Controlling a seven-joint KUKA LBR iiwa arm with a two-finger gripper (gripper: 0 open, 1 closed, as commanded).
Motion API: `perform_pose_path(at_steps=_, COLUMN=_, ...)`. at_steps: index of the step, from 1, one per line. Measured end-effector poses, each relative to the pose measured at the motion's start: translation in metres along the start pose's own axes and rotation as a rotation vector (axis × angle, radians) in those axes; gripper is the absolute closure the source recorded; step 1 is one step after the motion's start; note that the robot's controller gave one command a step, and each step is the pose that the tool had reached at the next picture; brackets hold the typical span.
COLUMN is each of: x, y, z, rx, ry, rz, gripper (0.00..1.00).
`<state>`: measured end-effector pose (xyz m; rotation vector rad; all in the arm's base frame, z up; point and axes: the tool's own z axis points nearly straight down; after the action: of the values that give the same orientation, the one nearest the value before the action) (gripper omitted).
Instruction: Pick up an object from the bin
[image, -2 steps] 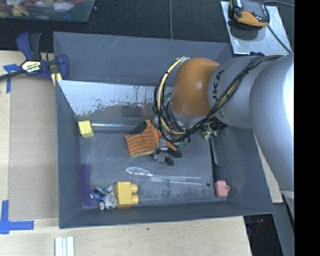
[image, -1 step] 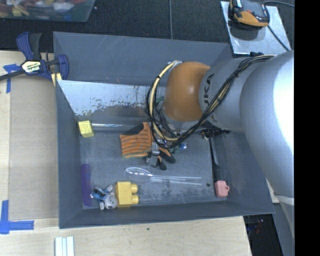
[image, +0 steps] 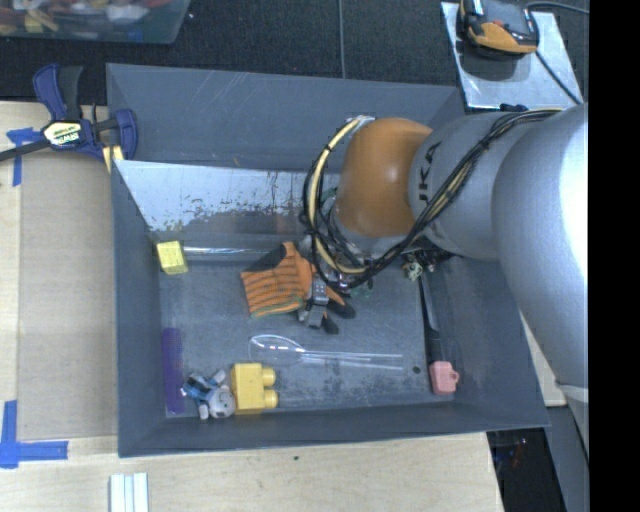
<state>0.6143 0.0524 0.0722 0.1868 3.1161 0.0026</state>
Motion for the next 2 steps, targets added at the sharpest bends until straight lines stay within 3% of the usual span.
perform_pose_path(at_steps=1, x=0.0079, y=0.0165, z=-0.0018, rx=0.000, ry=0.002, rz=0.047, gripper=1.00)
perform_pose_path(at_steps=2, x=0.0079, y=0.0165, z=-0.0019, rx=0.000, ry=0.002, rz=0.047, gripper=1.00)
